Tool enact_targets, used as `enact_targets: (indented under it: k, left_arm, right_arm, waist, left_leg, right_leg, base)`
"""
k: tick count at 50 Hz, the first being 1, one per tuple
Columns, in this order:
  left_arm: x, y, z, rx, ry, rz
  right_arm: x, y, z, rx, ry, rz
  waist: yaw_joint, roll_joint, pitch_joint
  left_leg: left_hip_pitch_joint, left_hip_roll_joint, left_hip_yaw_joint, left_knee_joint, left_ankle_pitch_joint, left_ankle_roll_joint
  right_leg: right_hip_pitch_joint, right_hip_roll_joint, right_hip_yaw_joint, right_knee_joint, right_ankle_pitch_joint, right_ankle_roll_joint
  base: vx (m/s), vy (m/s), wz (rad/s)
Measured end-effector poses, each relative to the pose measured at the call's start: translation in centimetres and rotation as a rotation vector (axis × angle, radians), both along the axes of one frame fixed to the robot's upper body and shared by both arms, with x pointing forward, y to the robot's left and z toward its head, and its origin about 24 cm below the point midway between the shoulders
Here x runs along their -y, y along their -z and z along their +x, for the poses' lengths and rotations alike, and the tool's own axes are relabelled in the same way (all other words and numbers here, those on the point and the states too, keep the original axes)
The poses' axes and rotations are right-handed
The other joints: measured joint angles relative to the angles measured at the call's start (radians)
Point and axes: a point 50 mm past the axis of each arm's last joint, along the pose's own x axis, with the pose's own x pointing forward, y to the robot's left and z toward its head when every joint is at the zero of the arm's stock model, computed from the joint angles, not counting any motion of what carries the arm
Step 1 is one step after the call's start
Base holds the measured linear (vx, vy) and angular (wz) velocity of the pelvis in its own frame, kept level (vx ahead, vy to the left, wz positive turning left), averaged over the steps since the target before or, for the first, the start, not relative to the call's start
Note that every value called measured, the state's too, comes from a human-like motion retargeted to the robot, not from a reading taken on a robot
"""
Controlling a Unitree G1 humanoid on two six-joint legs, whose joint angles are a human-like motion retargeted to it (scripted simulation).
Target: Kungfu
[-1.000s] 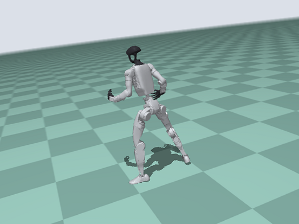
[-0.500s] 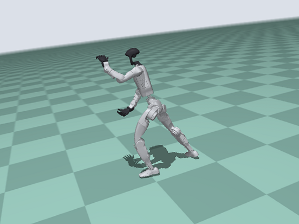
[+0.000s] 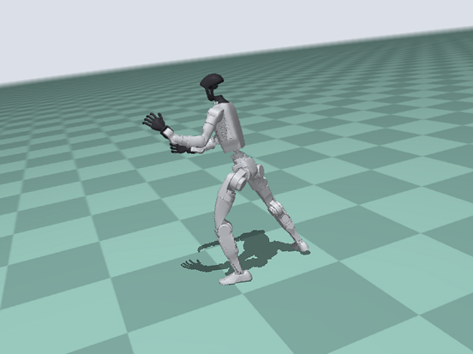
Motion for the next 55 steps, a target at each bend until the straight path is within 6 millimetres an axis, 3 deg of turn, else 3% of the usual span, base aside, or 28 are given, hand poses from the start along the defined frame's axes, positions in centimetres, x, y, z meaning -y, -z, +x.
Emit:
enact_targets:
  k: [4,8,12,15,18,20,22,23,25,27,28,30,33,38,43,50,55]
  left_arm:
    - [-3.1,9.2,-1.9,-0.241,0.039,-0.299]
    - [-3.5,19.4,-6.0,-0.467,0.073,-0.651]
    - [-0.8,28.9,-11.6,-0.671,-0.060,-1.012]
    - [2.2,35.0,-17.2,-0.855,-0.199,-1.262]
    - [5.8,39.5,-21.4,-1.052,-0.180,-1.519]
    - [8.6,41.2,-22.0,-1.195,-0.039,-1.663]
    - [11.5,41.1,-18.2,-1.221,0.205,-1.727]
    - [12.9,40.2,-15.0,-1.198,0.352,-1.712]
    - [16.4,37.0,-8.4,-1.155,0.703,-1.588]
    - [19.8,32.4,-3.7,-1.089,1.101,-1.373]
    - [21.3,30.1,-2.1,-1.042,1.282,-1.248]
    - [22.8,26.4,0.1,-0.997,1.485,-1.026]
    - [22.5,23.6,2.6,-1.010,1.471,-0.829]
    - [23.6,21.9,3.5,-0.940,1.501,-0.831]
    - [23.9,22.9,2.7,-0.955,1.443,-0.843]
    - [21.0,25.0,1.9,-1.049,1.261,-0.786]
    - [17.6,27.0,1.2,-1.143,1.060,-0.732]
  right_arm:
    - [0.1,-7.7,0.0,0.272,-0.043,0.122]
    - [1.2,-14.9,-1.7,0.528,-0.072,0.274]
    - [3.8,-20.4,-4.0,0.755,-0.038,0.419]
    - [6.3,-23.3,-5.8,0.897,0.038,0.500]
    - [8.5,-25.3,-7.5,1.009,0.130,0.572]
    - [10.1,-26.5,-8.6,1.078,0.204,0.607]
    - [11.9,-27.6,-10.0,1.156,0.290,0.615]
    - [12.8,-28.1,-10.8,1.197,0.334,0.612]
    - [14.6,-28.8,-12.5,1.277,0.415,0.601]
    - [15.9,-29.3,-14.4,1.360,0.482,0.604]
    - [16.2,-29.5,-15.2,1.405,0.508,0.604]
    - [16.4,-29.7,-16.7,1.502,0.569,0.575]
    - [16.4,-29.8,-17.9,1.600,0.706,0.503]
    - [16.4,-29.6,-18.3,1.638,0.807,0.438]
    - [16.7,-29.4,-18.0,1.611,0.826,0.348]
    - [17.9,-28.2,-16.8,1.521,0.893,0.264]
    - [19.5,-25.8,-14.4,1.355,0.974,0.131]
  waist:
    - [-0.036,0.008,0.003]
    - [-0.093,0.009,0.000]
    - [-0.170,0.008,-0.003]
    - [-0.245,0.007,-0.016]
    - [-0.343,0.015,-0.038]
    - [-0.422,0.034,-0.051]
    - [-0.497,0.059,-0.047]
    - [-0.529,0.070,-0.038]
    - [-0.575,0.081,-0.018]
    - [-0.611,0.080,-0.006]
    - [-0.631,0.081,-0.001]
    - [-0.657,0.090,0.010]
    - [-0.681,0.095,0.027]
    - [-0.691,0.109,0.044]
    - [-0.663,0.121,0.053]
    - [-0.621,0.145,0.079]
    - [-0.575,0.149,0.103]
  left_leg:
    - [0.090,0.031,0.058,-0.082,0.049,-0.023]
    - [0.203,0.062,0.128,-0.193,0.116,-0.056]
    - [0.339,0.095,0.205,-0.331,0.206,-0.098]
    - [0.434,0.114,0.275,-0.442,0.282,-0.122]
    - [0.501,0.112,0.343,-0.536,0.343,-0.129]
    - [0.509,0.117,0.348,-0.572,0.372,-0.120]
    - [0.492,0.139,0.347,-0.588,0.395,-0.115]
    - [0.481,0.154,0.339,-0.592,0.406,-0.114]
    - [0.465,0.182,0.324,-0.597,0.426,-0.112]
    - [0.453,0.194,0.323,-0.604,0.443,-0.106]
    - [0.450,0.196,0.322,-0.610,0.450,-0.101]
    - [0.449,0.197,0.320,-0.620,0.460,-0.089]
    - [0.455,0.192,0.304,-0.627,0.465,-0.068]
    - [0.455,0.189,0.294,-0.626,0.469,-0.043]
    - [0.462,0.183,0.284,-0.618,0.471,-0.065]
    - [0.458,0.178,0.279,-0.612,0.475,-0.100]
    - [0.442,0.165,0.271,-0.602,0.469,-0.094]
  right_leg:
    - [-0.045,-0.005,0.064,0.046,-0.059,0.021]
    - [-0.115,0.001,0.159,0.123,-0.132,0.010]
    - [-0.196,0.042,0.287,0.213,-0.206,-0.003]
    - [-0.287,0.083,0.387,0.308,-0.276,-0.021]
    - [-0.380,0.119,0.444,0.408,-0.352,-0.044]
    - [-0.423,0.130,0.436,0.464,-0.404,-0.061]
    - [-0.453,0.142,0.410,0.512,-0.444,-0.064]
    - [-0.465,0.153,0.399,0.536,-0.464,-0.067]
    - [-0.483,0.168,0.375,0.572,-0.494,-0.075]
    - [-0.510,0.172,0.367,0.608,-0.518,-0.085]
    - [-0.523,0.175,0.369,0.625,-0.529,-0.089]
    - [-0.540,0.184,0.373,0.648,-0.547,-0.097]
    - [-0.538,0.188,0.373,0.662,-0.563,-0.111]
    - [-0.521,0.192,0.373,0.658,-0.577,-0.128]
    - [-0.502,0.186,0.382,0.658,-0.578,-0.130]
    - [-0.454,0.178,0.377,0.630,-0.549,-0.115]
    - [-0.397,0.158,0.349,0.572,-0.504,-0.102]
  base:
    - [-0.14,-0.36,-0.89]
    - [-0.16,-0.56,-1.06]
    - [-0.12,-0.61,-1.22]
    - [-0.16,-0.74,-1.40]
    - [-0.17,-0.77,-1.30]
    - [-0.15,-0.64,-0.65]
    - [-0.26,-0.70,-0.03]
    - [-0.28,-0.56,0.13]
    - [-0.28,-0.47,0.08]
    - [-0.29,-0.45,0.00]
    - [-0.24,-0.32,0.01]
    - [-0.20,-0.18,-0.01]
    - [-0.16,-0.14,0.05]
    - [-0.05,-0.07,0.13]
    - [0.01,0.05,0.12]
    - [0.05,0.18,0.32]
    - [0.07,0.22,0.47]
